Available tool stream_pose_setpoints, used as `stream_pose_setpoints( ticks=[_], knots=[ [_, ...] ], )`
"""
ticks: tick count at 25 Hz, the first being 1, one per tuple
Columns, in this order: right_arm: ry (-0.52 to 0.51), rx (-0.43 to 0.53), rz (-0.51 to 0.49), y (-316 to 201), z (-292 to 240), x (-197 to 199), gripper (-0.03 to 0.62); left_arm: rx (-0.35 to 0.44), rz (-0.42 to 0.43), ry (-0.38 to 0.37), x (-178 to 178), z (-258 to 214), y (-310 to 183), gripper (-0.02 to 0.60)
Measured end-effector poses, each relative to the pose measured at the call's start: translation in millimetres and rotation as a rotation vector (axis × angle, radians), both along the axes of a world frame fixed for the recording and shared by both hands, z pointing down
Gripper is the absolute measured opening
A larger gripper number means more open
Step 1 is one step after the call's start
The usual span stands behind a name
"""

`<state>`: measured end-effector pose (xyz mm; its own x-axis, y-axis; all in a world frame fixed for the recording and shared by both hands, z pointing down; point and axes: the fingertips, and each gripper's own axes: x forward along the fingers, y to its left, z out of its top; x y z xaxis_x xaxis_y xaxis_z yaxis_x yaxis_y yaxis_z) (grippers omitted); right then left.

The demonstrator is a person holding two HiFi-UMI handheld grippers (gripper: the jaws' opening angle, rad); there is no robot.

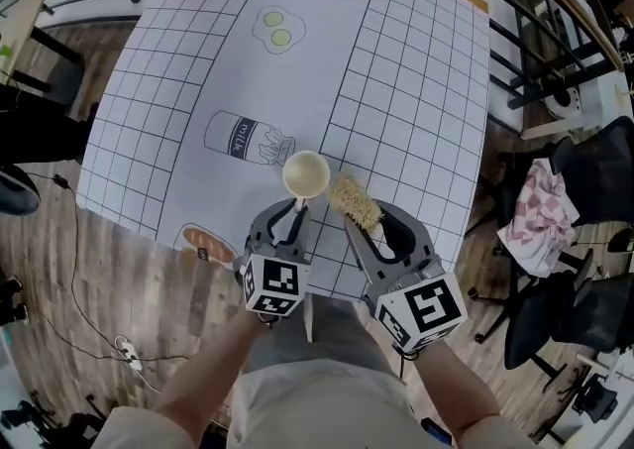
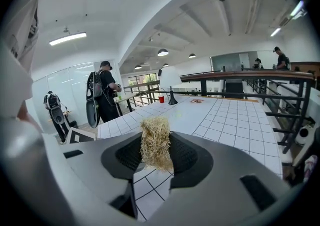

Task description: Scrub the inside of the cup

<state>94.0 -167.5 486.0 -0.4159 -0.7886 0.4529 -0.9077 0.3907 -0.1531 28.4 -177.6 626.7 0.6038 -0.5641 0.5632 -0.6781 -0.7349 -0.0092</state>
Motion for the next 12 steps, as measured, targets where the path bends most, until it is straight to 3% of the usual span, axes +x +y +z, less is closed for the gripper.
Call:
stream_pose_setpoints(
  ticks=[3, 7, 12],
  knots=[
    [0.007, -0.032, -0.058, -0.3, 4.0, -4.8, 0.137, -0.046, 0.012, 0.032, -4.1, 1.5, -3.0, 0.055],
    [-0.01, -0.137, -0.187, -9.9, 4.7, -17.3, 0.137, -0.078, 0.097, 0.041, -9.1, 1.3, -6.6, 0.054],
    [0.189, -0.229, -0.357, -27.7, 19.5, -26.7, 0.138, -0.101, 0.196, 0.053, -9.4, 0.0, -6.1, 0.054]
  ],
)
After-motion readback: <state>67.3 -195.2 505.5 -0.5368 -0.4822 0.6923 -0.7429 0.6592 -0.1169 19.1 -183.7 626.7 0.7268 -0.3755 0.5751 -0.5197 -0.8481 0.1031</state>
